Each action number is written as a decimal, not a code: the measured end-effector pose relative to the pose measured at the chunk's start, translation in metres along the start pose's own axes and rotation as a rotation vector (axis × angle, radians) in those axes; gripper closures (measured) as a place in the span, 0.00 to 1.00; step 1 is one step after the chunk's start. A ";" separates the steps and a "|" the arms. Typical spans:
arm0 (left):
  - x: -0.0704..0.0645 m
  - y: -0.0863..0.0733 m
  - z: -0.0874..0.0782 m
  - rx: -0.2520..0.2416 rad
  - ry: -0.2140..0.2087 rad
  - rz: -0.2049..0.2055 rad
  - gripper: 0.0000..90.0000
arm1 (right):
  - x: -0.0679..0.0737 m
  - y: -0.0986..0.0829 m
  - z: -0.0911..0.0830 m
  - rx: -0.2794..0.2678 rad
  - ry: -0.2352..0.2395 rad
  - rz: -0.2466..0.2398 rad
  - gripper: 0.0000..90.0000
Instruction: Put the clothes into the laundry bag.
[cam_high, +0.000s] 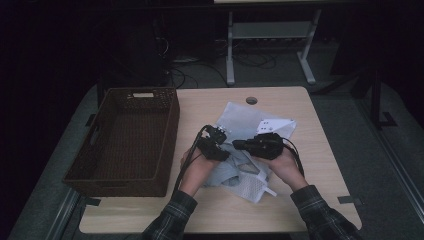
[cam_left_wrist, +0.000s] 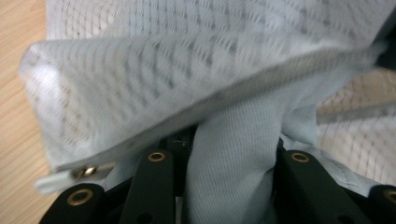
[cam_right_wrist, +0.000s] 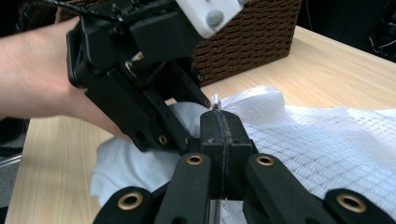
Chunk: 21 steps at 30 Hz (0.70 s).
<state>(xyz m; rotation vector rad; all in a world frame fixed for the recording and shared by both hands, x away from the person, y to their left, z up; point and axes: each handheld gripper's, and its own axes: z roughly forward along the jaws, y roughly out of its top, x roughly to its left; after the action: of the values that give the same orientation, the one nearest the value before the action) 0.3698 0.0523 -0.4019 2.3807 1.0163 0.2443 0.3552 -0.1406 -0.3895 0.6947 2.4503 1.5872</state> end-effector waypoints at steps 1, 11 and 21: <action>-0.001 0.001 0.001 -0.005 -0.004 -0.004 0.75 | 0.000 0.000 0.000 -0.001 0.001 0.000 0.99; -0.006 0.005 0.015 -0.051 -0.009 -0.032 0.74 | -0.006 -0.003 -0.004 -0.004 -0.020 0.016 0.99; -0.008 0.002 0.036 -0.066 -0.004 -0.055 0.69 | -0.012 -0.009 -0.003 0.013 -0.032 0.029 0.99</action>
<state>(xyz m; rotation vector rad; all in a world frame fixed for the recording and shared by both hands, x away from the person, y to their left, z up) 0.3787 0.0309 -0.4312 2.2897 1.0547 0.2488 0.3619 -0.1512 -0.3978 0.7555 2.4405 1.5596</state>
